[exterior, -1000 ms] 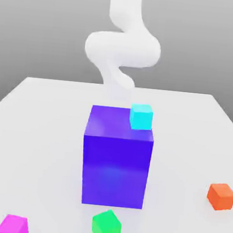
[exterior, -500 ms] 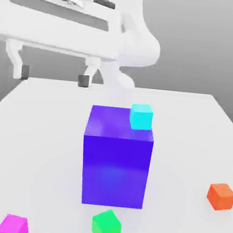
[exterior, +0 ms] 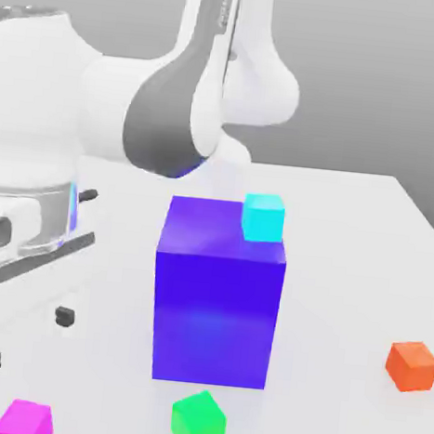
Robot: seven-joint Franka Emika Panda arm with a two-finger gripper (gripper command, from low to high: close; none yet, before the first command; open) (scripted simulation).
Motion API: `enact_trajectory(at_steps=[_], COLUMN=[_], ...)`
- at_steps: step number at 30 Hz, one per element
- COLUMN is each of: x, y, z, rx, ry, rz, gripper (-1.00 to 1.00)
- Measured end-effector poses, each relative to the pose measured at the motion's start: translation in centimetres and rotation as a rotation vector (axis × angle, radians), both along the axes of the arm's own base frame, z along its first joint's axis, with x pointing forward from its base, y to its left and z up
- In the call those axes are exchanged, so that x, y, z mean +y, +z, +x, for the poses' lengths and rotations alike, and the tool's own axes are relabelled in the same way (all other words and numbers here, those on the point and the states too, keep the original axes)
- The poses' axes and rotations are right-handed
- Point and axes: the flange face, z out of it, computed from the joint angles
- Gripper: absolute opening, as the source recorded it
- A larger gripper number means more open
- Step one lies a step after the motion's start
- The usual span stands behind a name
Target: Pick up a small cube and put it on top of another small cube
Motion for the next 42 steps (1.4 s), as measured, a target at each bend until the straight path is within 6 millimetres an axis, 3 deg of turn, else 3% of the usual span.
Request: enact_trajectory(at_steps=[5, 9, 10, 16, 18, 22, 32, 42], x=[-2.3, -2.8, -2.8, -2.8, -2.8, -2.3, 5.8, 13.7], y=[-6.5, -12.1, -13.5, -14.2, -12.9, -8.2, -5.6, -3.7], z=[-1.5, -1.8, -1.9, -1.9, -1.9, -1.9, -2.0, -3.6], rx=[0.090, 0.109, 0.109, 0.112, 0.112, 0.112, 0.106, 0.092], ry=[0.158, 0.193, 0.194, 0.194, 0.195, 0.230, 0.828, 1.448], rz=[-0.012, -0.014, -0.013, -0.012, -0.012, -0.013, -0.047, -0.082], gripper=[0.00, 0.00, -1.00, -1.00, -1.00, -1.00, -1.00, -1.00])
